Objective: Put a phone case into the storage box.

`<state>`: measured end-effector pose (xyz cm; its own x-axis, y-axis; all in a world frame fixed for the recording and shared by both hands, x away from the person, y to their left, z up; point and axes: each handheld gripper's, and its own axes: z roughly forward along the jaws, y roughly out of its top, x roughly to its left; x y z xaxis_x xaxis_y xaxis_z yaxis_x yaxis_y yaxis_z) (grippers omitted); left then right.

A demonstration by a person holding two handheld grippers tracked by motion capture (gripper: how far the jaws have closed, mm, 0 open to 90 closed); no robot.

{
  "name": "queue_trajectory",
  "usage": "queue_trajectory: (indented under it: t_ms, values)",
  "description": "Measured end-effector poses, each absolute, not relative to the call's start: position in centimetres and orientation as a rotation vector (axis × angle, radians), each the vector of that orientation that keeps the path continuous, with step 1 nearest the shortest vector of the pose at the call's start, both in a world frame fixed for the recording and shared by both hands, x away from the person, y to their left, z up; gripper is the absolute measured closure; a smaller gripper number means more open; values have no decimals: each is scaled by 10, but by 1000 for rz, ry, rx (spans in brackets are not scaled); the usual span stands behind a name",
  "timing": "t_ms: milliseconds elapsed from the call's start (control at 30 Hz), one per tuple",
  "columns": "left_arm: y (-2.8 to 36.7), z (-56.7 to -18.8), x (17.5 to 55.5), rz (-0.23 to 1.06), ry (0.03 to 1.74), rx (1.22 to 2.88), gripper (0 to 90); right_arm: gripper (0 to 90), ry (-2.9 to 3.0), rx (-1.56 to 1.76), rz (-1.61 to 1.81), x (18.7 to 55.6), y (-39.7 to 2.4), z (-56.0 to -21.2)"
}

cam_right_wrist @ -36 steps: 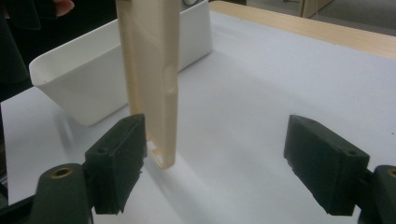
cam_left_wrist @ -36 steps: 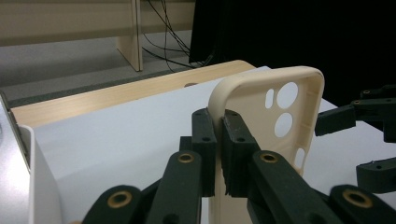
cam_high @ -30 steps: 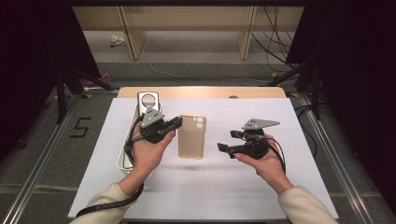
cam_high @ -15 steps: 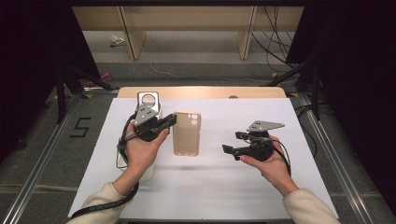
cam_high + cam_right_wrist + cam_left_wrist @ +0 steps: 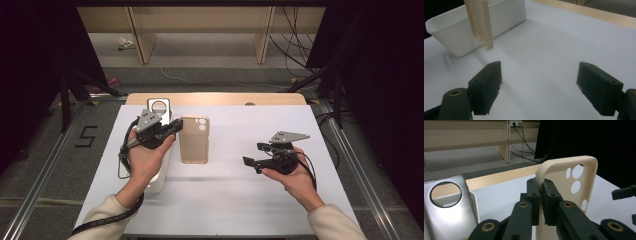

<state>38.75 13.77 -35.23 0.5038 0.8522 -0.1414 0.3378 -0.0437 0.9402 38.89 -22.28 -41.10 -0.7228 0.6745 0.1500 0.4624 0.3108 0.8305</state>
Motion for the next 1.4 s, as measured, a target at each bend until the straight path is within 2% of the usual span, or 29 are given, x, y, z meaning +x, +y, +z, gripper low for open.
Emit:
queue_trajectory:
  t_ms: [1400]
  values:
    - [166, -334, 393, 598, 1046, 1609, 848, 201, 2315, 1062, 1341, 379, -247, -413]
